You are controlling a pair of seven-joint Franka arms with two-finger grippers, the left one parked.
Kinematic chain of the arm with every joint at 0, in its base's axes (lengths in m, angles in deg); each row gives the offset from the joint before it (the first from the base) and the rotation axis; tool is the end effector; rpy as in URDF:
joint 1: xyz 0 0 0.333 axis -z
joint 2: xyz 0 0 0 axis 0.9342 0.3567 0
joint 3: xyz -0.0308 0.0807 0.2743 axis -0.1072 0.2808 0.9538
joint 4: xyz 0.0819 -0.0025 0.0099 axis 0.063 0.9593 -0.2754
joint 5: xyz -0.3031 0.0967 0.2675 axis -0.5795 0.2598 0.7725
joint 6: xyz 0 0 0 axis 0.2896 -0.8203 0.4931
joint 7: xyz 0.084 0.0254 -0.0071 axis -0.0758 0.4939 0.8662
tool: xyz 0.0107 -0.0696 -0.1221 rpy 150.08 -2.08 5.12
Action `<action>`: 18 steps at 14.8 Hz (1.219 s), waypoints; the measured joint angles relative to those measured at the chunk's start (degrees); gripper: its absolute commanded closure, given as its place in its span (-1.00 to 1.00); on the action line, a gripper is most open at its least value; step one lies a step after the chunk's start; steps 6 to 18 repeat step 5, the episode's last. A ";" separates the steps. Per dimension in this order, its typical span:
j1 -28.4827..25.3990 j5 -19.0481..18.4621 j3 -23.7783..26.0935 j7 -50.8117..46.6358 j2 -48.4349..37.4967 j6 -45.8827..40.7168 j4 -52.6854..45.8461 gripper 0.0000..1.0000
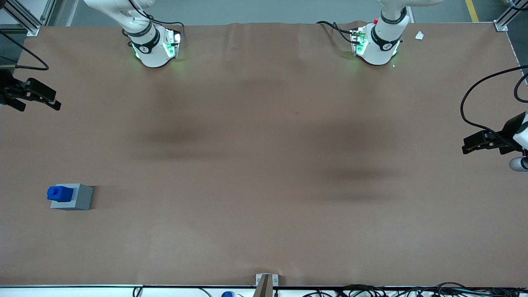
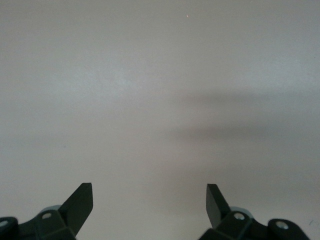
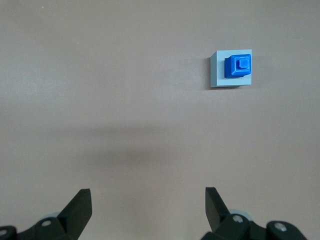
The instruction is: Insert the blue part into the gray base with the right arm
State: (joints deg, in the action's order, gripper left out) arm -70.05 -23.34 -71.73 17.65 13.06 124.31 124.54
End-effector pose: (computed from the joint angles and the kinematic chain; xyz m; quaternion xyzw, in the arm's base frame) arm 0.5573 -0.0399 0.5633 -0.9998 0.0024 -0.0084 0.0196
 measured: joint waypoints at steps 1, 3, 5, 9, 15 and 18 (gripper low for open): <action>-0.09 0.00 0.04 0.00 0.00 0.05 0.00 -1.00; -0.33 0.00 0.19 -0.02 -0.01 0.26 -0.14 -1.00; -0.40 0.00 0.87 -0.03 -0.08 0.44 -0.59 -1.00; -0.40 0.00 0.87 -0.03 -0.08 0.44 -0.59 -1.00; -0.40 0.00 0.87 -0.03 -0.08 0.44 -0.59 -1.00; -0.40 0.00 0.87 -0.03 -0.08 0.44 -0.59 -1.00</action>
